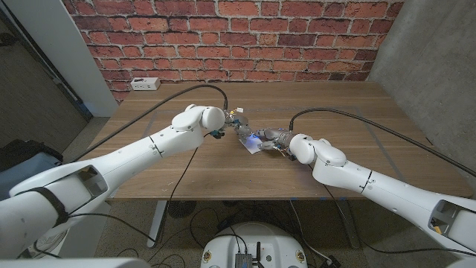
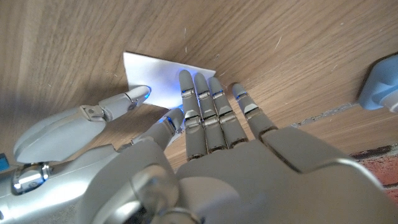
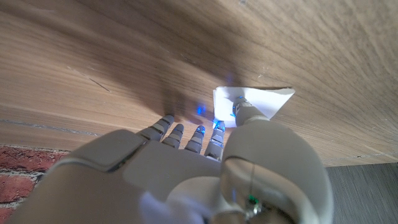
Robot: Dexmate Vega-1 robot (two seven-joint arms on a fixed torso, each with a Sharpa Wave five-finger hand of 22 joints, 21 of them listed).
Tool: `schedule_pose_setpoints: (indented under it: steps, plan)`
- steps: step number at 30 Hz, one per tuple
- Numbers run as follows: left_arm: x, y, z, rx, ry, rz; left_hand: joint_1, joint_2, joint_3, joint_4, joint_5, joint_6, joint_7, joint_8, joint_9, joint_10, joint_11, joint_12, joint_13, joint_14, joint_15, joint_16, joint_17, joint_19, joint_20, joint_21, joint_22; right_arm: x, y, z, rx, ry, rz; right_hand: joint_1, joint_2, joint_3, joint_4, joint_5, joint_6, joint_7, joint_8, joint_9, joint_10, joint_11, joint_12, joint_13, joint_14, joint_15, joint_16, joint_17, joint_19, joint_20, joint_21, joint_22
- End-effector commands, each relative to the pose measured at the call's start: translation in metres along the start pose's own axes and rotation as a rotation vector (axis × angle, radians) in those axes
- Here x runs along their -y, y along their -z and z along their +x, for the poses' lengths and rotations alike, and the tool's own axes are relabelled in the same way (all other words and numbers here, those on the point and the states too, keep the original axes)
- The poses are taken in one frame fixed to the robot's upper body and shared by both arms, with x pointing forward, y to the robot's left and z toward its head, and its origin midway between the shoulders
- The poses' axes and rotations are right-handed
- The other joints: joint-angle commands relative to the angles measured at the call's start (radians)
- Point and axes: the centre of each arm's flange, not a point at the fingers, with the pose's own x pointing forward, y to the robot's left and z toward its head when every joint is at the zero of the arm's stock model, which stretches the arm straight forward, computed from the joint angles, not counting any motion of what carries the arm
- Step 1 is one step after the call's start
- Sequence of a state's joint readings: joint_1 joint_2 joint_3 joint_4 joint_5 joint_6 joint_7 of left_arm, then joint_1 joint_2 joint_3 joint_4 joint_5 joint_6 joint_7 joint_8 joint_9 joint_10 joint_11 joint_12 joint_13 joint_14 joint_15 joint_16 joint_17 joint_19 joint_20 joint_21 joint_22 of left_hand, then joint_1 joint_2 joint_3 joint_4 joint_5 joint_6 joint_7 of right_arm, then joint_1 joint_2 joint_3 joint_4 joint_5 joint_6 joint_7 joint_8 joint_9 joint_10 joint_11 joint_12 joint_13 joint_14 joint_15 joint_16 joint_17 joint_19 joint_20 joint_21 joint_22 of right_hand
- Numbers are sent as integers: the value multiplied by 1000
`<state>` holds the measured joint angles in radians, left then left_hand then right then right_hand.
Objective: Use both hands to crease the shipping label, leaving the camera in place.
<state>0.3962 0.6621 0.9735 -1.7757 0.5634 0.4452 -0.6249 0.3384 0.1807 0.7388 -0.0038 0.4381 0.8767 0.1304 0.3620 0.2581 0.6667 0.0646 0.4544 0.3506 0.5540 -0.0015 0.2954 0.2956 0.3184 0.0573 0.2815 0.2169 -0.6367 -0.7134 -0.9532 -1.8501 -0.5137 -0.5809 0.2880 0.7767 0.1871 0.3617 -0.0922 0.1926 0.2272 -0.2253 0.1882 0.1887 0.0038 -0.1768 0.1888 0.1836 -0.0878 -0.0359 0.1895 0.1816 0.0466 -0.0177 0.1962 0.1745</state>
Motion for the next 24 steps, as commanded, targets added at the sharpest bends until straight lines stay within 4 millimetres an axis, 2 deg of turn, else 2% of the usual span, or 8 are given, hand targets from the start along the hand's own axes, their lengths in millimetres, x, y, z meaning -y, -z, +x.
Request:
schedule_pose_setpoints:
  steps: [1,6,9,14,17,24]
  plan:
    - [6,1,12,-24,58,22,-9,2,4,12,5,-2,8,-3,6,2,8,4,9,-3,1,-4,2,-22,1,-2,1,2,1,4,-1,-4,7,13,-3,3,6,4,6,2,6,3,1,-3,3,2,-1,-44,9,0,9,2,7,5]
    - [6,-5,12,-12,39,57,-10,3,4,17,4,5,12,1,10,8,6,8,13,-2,5,-2,7,-43,0,-8,1,2,3,7,-5,-11,11,13,-3,3,6,4,6,2,6,3,1,-3,3,2,-1,-44,9,0,10,3,7,5]
    - [3,-6,6,46,-33,41,-7,3,2,14,3,15,11,6,12,19,6,15,16,9,7,5,12,-44,1,-7,1,1,3,8,-7,-13,13,13,-3,3,6,4,7,2,5,3,2,-1,3,2,-2,-43,9,0,9,4,7,5]
    - [-2,-14,-12,174,-198,22,30,9,-2,-27,-5,50,26,27,28,56,-1,47,37,48,7,44,49,-45,-7,-2,2,1,3,11,-11,-17,14,13,-3,3,6,5,7,2,5,3,2,-3,3,2,-2,-44,9,0,9,3,7,5]
    - [-5,-20,-22,224,-277,30,65,12,-6,-58,-14,57,21,36,47,74,-2,76,65,72,8,89,90,-48,-17,5,11,1,3,13,-11,-17,15,13,-3,3,7,5,7,2,5,3,2,-3,3,2,-3,-44,9,0,9,3,7,5]
    - [-11,-27,-32,256,-334,52,127,15,-24,-104,-34,66,16,55,89,86,-10,130,135,80,6,175,180,-26,-3,47,51,2,3,14,-9,-16,18,14,-3,3,7,5,7,2,4,3,0,-5,2,2,-4,-45,8,0,9,2,7,5]
